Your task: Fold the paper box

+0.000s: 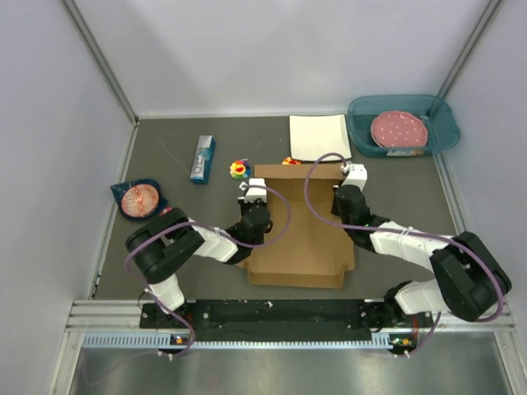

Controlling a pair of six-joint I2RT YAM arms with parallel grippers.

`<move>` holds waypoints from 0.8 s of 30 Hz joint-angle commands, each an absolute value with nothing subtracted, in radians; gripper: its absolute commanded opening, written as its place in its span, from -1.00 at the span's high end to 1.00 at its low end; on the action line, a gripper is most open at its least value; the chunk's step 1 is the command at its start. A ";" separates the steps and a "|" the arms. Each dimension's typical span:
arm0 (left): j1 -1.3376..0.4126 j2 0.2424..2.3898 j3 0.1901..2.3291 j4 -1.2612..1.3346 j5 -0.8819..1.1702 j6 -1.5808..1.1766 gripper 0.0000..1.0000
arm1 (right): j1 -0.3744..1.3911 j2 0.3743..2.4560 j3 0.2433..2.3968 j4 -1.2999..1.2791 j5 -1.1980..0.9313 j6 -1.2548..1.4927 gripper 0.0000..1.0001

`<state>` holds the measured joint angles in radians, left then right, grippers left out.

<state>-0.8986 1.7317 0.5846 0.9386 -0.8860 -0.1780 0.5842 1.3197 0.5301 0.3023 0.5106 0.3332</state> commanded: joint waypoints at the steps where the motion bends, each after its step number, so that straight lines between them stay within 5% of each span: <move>1: -0.899 1.758 0.623 0.825 -0.939 -0.328 1.00 | 0.586 1.327 0.525 0.311 0.451 0.420 0.64; 9: -0.899 1.775 0.581 0.867 -0.965 -0.316 1.00 | 0.594 1.137 0.486 0.134 0.408 0.462 -0.11; 18: -0.897 1.793 0.606 0.902 -0.936 -0.244 1.00 | 0.615 0.732 0.578 -0.244 0.488 0.482 -0.30; 24: -0.894 1.807 0.615 0.962 -0.819 -0.174 1.00 | 0.604 0.706 0.644 -0.198 0.474 0.471 -0.49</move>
